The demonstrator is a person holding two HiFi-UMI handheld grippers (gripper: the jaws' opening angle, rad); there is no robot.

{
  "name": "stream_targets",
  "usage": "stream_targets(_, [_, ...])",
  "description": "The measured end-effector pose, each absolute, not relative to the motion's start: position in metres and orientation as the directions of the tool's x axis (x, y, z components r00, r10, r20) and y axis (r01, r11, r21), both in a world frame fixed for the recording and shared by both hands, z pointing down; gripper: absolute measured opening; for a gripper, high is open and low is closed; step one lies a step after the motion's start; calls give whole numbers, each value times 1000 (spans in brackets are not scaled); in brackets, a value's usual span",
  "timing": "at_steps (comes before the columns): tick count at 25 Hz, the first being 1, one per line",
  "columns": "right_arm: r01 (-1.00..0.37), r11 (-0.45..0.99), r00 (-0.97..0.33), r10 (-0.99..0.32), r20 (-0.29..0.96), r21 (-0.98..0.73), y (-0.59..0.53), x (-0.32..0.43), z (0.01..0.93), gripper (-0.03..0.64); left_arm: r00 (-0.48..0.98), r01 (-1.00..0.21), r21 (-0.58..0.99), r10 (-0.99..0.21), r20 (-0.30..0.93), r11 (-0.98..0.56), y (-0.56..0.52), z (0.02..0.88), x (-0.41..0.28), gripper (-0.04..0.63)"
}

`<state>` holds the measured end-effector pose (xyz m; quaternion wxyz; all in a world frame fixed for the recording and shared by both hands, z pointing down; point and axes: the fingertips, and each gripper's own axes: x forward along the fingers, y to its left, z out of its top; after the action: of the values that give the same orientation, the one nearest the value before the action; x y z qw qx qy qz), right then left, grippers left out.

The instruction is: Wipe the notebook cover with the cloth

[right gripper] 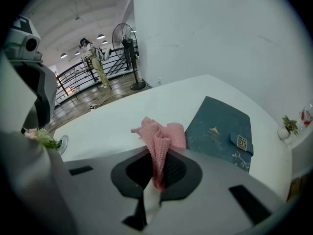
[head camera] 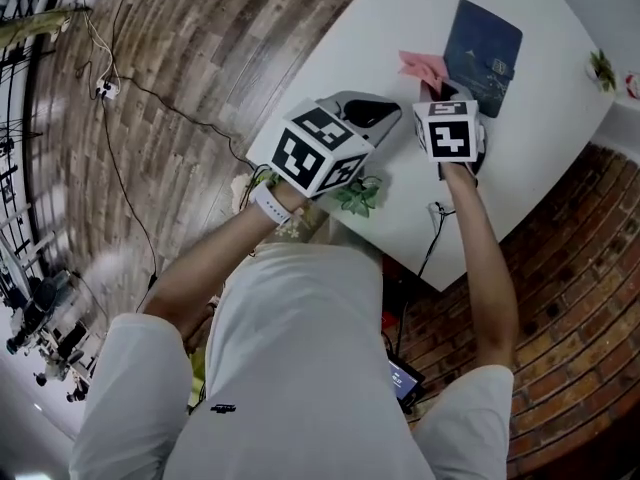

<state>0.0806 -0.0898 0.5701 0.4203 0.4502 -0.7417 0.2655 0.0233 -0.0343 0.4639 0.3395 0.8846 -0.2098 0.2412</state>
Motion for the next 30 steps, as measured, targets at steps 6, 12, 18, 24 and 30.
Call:
stream_targets(6, [-880,470,-308,-437,845,-77,-58,78,566,18,797,-532,481,-219,563,-697,-20,453,25,20])
stream_targets(12, [-886,457,-325,-504,800,-72,-23,87,535,18,798,-533,462,-239,553,-709,-2,435,24,20])
stream_targets(18, [-912,403,-328,-598,731,-80,2,98,484,20,795,-542,433,-274,540,-720,16,410,23,20])
stream_targets(24, [-929,361,-321,-673,666,-82,28,115,437,18,801,-545,422,-300,518,-725,36,385,23,20])
stream_targets(30, [-952,301,-275,-778,565,-50,57,140,386,18,831,-535,455,-347,435,-712,44,348,28,19])
